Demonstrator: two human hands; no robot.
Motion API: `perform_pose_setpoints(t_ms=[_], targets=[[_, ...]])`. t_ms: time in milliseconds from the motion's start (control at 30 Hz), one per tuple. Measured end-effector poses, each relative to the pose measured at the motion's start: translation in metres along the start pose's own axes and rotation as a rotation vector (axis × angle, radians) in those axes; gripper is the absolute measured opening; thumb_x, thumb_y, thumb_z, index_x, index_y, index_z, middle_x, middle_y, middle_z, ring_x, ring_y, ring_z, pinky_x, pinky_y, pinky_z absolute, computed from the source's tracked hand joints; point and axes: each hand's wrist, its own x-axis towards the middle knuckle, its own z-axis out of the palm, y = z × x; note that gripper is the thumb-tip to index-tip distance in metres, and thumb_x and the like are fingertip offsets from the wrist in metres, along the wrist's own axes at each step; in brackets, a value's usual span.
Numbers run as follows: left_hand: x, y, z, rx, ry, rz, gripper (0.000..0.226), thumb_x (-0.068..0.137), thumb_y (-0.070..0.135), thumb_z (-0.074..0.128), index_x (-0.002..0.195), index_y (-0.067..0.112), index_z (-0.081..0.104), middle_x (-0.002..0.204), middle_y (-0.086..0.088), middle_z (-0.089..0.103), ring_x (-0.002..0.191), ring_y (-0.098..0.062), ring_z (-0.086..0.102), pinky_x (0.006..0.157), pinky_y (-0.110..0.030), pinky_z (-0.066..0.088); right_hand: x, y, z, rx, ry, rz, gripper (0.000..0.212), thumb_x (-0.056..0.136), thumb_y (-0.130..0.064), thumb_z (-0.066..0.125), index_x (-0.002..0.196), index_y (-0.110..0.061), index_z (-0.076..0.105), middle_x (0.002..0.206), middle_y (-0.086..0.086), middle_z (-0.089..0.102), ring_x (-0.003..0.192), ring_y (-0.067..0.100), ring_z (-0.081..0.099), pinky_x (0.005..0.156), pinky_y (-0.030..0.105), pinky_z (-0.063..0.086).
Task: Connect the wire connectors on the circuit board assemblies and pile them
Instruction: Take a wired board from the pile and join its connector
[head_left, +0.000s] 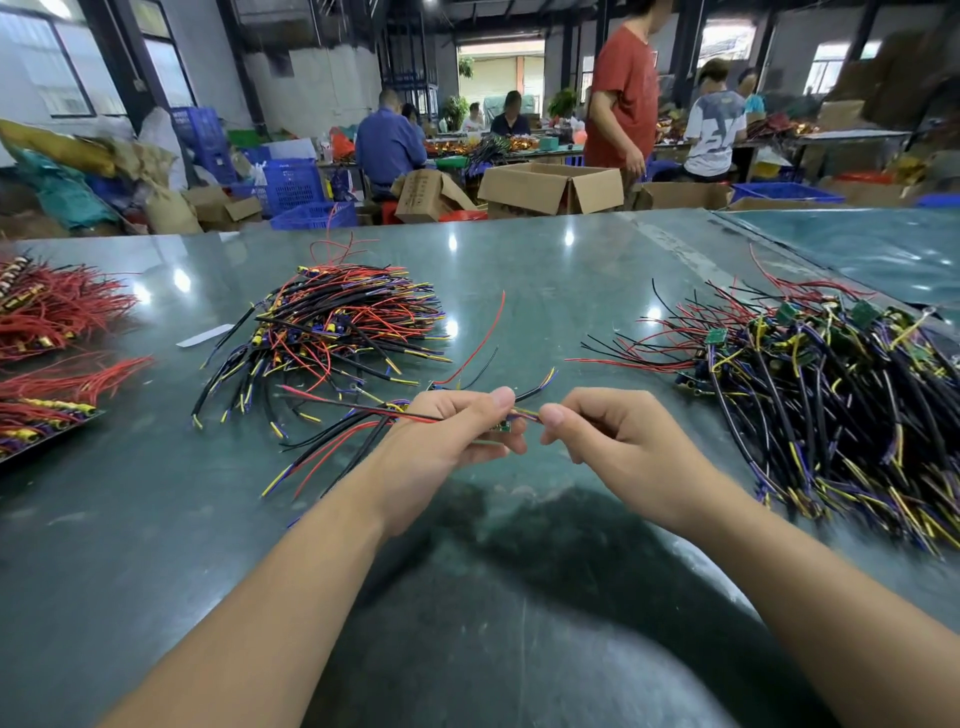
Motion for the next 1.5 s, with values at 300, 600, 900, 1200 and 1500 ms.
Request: perform_pose_setpoints(t_ms=[300,600,900,1200,1500], targets=[[0.001,0.003,-0.001,-0.002,0.042,-0.079,0.026,0.080,0.042,0.059,0.069,0.025,0.075,0.076,0.007,0.069,0.075,-0.009,0.067,0.082,-0.032,0.051,0.000,-0.003,0.003,-0.034,0.119,-0.107,0.011,0.087,-0.015,0.066,0.086,-0.025,0.067,0.066,-0.013,0.056,0.054,0.021,0.040,0.052,0.021,0.031],[0.002,0.003,0.001,0.052,0.050,-0.118,0.027,0.079,0.045,0.058,0.066,0.026,0.073,0.072,0.008,0.068,0.074,-0.007,0.067,0.078,-0.027,0.049,0.001,-0.014,0.006,-0.021,0.179,-0.082,0.011,0.083,-0.012,0.071,0.080,-0.022,0.071,0.063,-0.016,0.055,0.050,0.009,0.041,0.052,0.015,0.032],[-0.001,0.002,0.006,0.004,0.074,-0.015,0.024,0.082,0.040,0.059,0.089,0.025,0.077,0.093,0.001,0.074,0.086,-0.008,0.066,0.077,-0.021,0.052,0.002,-0.018,0.005,0.175,0.202,0.107,0.015,0.082,-0.014,0.069,0.067,-0.015,0.067,0.049,-0.009,0.048,0.049,0.010,0.041,0.048,0.018,0.033],[-0.001,0.003,0.006,-0.060,0.096,-0.030,0.019,0.080,0.036,0.062,0.078,0.022,0.076,0.074,0.002,0.068,0.075,-0.008,0.064,0.074,-0.024,0.051,0.000,-0.023,0.007,0.135,0.162,0.021,0.010,0.089,-0.012,0.063,0.080,-0.015,0.064,0.062,-0.003,0.050,0.058,0.004,0.042,0.053,0.019,0.031],[-0.002,0.004,0.009,-0.060,0.109,0.040,0.018,0.083,0.031,0.061,0.080,0.022,0.076,0.070,0.003,0.065,0.069,-0.008,0.061,0.069,-0.021,0.051,0.003,-0.024,0.009,0.136,0.163,0.145,0.015,0.088,-0.011,0.059,0.074,-0.007,0.061,0.049,-0.006,0.038,0.049,0.012,0.028,0.045,0.023,0.022]])
